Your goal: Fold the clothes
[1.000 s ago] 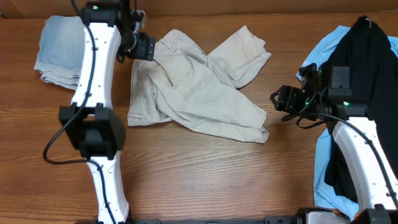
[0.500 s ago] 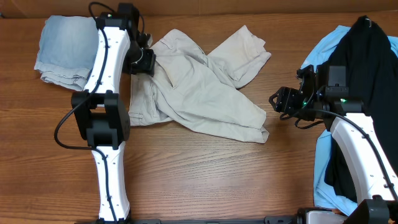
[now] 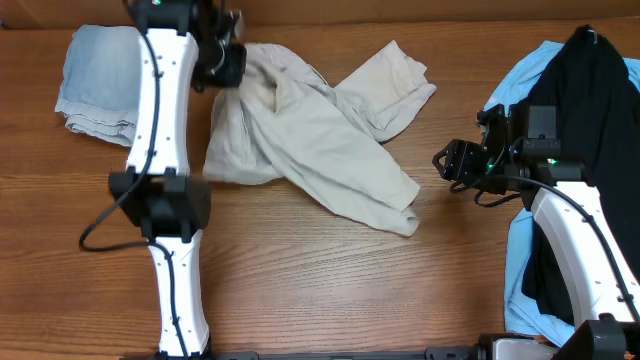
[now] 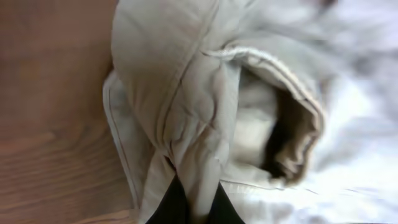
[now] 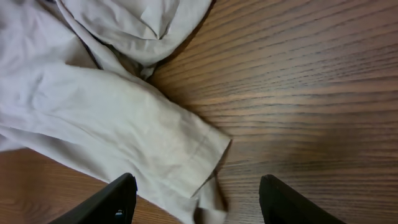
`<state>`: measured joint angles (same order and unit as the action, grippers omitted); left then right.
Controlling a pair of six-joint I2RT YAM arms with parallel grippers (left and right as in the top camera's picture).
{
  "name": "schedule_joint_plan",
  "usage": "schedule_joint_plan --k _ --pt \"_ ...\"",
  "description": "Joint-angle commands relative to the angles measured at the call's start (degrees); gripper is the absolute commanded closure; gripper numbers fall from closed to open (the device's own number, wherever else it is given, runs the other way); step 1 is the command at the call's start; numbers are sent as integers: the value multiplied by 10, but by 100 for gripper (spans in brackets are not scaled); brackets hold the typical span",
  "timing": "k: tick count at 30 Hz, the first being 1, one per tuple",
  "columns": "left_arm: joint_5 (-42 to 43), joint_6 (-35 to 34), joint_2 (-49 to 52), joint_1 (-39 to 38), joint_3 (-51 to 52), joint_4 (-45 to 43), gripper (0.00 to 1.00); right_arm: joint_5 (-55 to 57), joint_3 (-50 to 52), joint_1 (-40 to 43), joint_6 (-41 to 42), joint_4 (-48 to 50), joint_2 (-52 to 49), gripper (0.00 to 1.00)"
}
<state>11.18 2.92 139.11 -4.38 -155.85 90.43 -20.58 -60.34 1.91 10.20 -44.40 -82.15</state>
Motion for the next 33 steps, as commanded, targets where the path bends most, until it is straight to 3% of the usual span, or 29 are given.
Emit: schedule_joint_plan --k 1,9,16,22,26,33 --pt "47 -1 -61 -34 -61 31 96 -1 3 12 -3 7 0 33" --pt "47 -34 -64 -125 19 64 96 -40 3 37 -1 -3 1 33" --pt "-91 -84 -133 -191 229 64 96 -55 2 43 -18 -39 3 33" --pt "-134 -144 -249 -187 406 64 96 -79 3 27 -20 -78 0 33" --pt "-166 -177 -306 -178 442 64 96 -39 4 -23 -16 -109 -7 34" --pt "-177 -184 -353 -177 442 64 96 66 37 -88 105 -112 -32 34"
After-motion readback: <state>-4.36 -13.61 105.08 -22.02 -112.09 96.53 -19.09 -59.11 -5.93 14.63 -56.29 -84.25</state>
